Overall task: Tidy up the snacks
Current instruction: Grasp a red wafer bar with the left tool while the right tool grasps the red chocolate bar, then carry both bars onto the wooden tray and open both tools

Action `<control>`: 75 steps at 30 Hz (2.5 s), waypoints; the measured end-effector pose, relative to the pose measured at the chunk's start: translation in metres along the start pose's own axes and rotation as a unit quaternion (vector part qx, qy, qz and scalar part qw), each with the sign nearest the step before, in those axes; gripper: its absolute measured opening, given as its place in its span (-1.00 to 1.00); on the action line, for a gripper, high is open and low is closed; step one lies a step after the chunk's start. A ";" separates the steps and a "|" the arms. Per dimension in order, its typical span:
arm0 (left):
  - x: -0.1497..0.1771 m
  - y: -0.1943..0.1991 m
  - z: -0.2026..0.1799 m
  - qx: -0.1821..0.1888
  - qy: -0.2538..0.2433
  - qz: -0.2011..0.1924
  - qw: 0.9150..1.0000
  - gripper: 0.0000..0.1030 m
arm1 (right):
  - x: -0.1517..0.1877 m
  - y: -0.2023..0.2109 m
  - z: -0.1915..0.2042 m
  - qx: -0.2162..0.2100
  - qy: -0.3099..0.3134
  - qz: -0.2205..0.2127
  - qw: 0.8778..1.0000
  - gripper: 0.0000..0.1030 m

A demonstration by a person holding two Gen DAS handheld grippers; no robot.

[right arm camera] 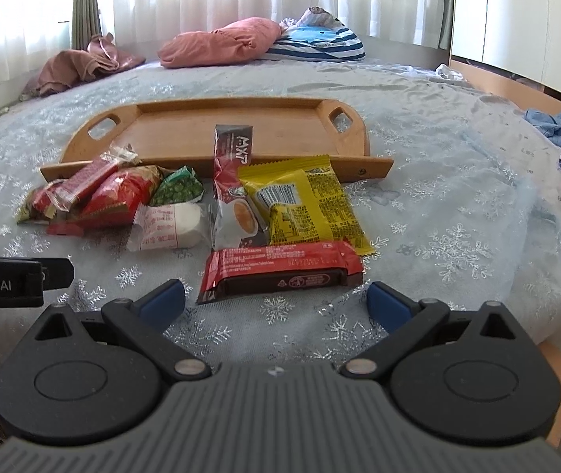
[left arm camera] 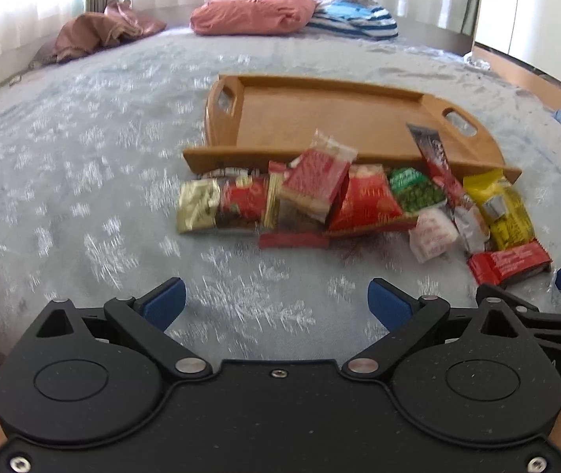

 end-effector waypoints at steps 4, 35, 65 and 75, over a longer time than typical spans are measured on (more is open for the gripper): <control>-0.011 0.007 0.004 -0.007 -0.004 -0.030 1.000 0.34 | -0.002 0.005 0.002 0.003 0.017 -0.022 1.000 0.99; -0.044 -0.020 -0.019 0.034 -0.070 -0.028 0.997 -0.50 | -0.001 -0.005 0.013 0.012 0.056 -0.030 0.998 0.73; -0.052 0.005 -0.007 0.038 -0.035 -0.057 0.997 -0.89 | -0.009 0.013 0.003 0.012 0.005 -0.036 0.999 0.30; -0.072 0.015 0.002 0.063 -0.026 -0.062 0.996 -0.89 | -0.031 0.031 0.002 0.007 0.015 -0.061 0.998 0.30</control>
Point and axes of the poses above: each gripper's, at about its wrist camera, not at the fingertips, and y roughly against the way its jaws point, z to its left, x to its underside, the point moved 1 cm from there along -y, roughly the way its jaws point, and after that the axes turned 6 degrees about -y, right-handed, at the moved point
